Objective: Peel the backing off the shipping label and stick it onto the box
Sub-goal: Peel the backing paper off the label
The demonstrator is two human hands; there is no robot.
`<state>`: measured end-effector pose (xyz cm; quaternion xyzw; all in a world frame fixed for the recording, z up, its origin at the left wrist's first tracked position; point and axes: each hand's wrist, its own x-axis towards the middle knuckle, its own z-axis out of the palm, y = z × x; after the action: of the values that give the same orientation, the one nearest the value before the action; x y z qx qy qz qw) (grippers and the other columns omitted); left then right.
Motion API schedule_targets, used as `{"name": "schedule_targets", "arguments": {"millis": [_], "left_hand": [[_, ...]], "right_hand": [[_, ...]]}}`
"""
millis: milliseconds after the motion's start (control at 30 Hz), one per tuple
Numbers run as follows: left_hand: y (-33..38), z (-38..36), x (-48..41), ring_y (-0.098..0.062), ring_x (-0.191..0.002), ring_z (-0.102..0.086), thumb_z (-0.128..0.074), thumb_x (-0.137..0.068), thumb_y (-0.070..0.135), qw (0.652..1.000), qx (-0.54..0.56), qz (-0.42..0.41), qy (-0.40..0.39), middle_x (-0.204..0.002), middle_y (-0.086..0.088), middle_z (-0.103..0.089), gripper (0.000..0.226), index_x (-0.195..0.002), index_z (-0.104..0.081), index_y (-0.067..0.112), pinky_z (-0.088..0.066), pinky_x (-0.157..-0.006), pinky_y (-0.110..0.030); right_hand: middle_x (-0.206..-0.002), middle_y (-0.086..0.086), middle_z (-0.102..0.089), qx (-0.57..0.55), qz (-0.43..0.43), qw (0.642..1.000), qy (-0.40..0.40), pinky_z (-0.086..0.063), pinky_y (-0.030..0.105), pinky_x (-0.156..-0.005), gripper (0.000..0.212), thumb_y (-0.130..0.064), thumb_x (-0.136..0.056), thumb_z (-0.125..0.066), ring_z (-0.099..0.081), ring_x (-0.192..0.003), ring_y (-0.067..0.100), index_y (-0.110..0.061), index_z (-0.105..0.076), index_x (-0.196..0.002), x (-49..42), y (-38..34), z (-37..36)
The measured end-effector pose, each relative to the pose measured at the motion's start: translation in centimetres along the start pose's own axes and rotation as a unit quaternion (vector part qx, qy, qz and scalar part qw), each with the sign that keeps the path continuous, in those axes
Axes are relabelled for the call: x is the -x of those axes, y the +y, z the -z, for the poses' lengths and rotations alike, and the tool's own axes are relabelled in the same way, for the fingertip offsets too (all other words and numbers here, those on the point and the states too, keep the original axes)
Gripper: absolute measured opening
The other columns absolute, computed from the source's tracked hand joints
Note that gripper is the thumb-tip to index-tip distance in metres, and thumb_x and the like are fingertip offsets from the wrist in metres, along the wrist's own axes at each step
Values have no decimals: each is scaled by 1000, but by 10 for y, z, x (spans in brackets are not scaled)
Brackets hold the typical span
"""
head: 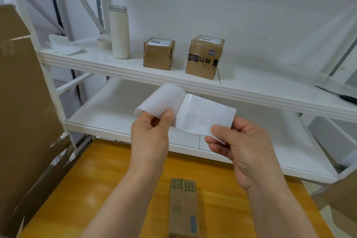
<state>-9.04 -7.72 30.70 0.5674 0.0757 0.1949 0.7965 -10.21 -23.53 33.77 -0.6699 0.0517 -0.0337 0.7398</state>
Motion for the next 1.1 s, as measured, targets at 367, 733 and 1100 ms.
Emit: {"name": "schedule_targets", "arguments": {"millis": [367,733,1100], "left_hand": [[-12,13,-9,-12,-104,-68,-65,-94,9,998,-41,-4,37,-107,8,-72,30,-116,-59,29,-57,-95,-39],[-21,32,-17,-8,-100,-68,-62,-95,3,995,-84,-1,59,-106,9,-71,51,-124,-44,40,-57,-88,-34],[-45,57,-38,-26,-112,-56,-57,-92,-6,983,-150,106,19,-124,-2,-60,91,-151,-14,47,-50,-87,-40]], "right_hand": [[-80,0,-80,14,-21,1000,-16,-58,23,-53,24,3,-86,-69,-75,-62,16,-19,-72,-97,-2,7,-7],[-94,7,-77,46,-68,996,-19,-59,25,-54,25,3,-87,-68,-76,-64,18,-19,-70,-99,-11,23,-11],[-98,9,-76,68,-102,992,-9,-60,26,-56,29,4,-87,-68,-77,-67,20,-15,-68,-109,-28,42,-21]]}}
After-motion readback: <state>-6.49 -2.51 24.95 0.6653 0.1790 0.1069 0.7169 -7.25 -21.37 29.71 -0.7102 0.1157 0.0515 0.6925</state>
